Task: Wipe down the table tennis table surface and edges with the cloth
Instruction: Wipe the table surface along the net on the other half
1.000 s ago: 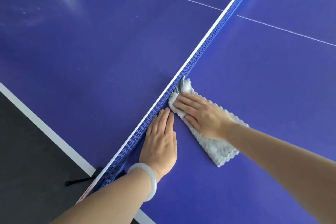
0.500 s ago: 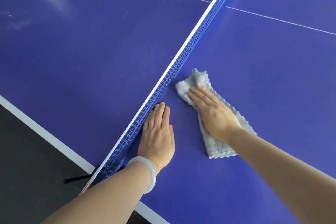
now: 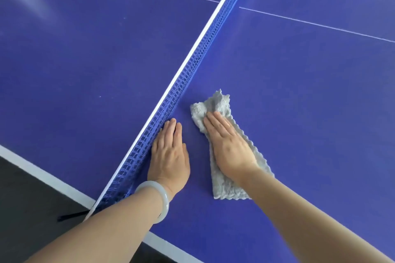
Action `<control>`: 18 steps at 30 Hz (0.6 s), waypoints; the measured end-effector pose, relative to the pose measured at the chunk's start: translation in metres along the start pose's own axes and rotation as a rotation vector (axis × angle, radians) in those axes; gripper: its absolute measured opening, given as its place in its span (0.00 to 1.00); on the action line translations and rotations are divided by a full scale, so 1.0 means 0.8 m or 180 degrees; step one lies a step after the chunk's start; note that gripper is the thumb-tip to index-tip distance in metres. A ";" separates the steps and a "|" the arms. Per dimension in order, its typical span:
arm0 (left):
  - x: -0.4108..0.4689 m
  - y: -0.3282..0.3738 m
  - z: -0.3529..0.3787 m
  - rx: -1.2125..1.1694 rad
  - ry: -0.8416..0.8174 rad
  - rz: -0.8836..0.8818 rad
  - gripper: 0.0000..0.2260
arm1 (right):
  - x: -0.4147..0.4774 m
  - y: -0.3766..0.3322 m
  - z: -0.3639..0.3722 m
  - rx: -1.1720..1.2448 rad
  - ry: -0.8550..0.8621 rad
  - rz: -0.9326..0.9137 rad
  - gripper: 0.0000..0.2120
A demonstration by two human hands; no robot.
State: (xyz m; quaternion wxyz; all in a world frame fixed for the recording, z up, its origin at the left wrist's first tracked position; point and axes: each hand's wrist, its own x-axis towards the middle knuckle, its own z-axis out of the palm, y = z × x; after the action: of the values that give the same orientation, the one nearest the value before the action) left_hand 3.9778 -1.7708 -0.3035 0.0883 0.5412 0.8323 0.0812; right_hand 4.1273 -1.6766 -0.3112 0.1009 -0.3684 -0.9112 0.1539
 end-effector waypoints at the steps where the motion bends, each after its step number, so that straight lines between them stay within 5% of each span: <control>1: 0.000 0.000 0.000 0.0006 -0.0009 -0.0012 0.25 | -0.001 0.029 -0.014 -0.0025 -0.0046 -0.0092 0.28; 5: 0.000 -0.002 0.004 0.0030 -0.0011 0.0006 0.25 | -0.002 0.143 -0.068 -0.0050 0.0347 0.0945 0.25; 8: -0.001 -0.006 0.005 0.0067 -0.0034 0.0013 0.25 | 0.002 0.113 -0.057 -0.0041 0.0656 0.1708 0.28; 12: -0.002 -0.007 0.003 -0.0024 0.0027 0.0043 0.24 | -0.032 -0.014 0.004 0.0023 0.0405 0.0775 0.29; 15: -0.002 -0.006 0.004 -0.0046 0.0048 0.0093 0.24 | -0.065 -0.006 -0.004 0.0059 -0.0063 -0.0067 0.27; 18: -0.003 -0.006 0.005 -0.0017 0.0122 0.0096 0.23 | -0.069 0.085 -0.047 0.0022 0.0079 0.0592 0.26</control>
State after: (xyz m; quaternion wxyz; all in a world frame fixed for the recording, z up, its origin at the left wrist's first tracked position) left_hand 3.9757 -1.7746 -0.3081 0.0726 0.5518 0.8253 0.0951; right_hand 4.2210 -1.6613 -0.3037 0.0987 -0.4529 -0.8713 0.1612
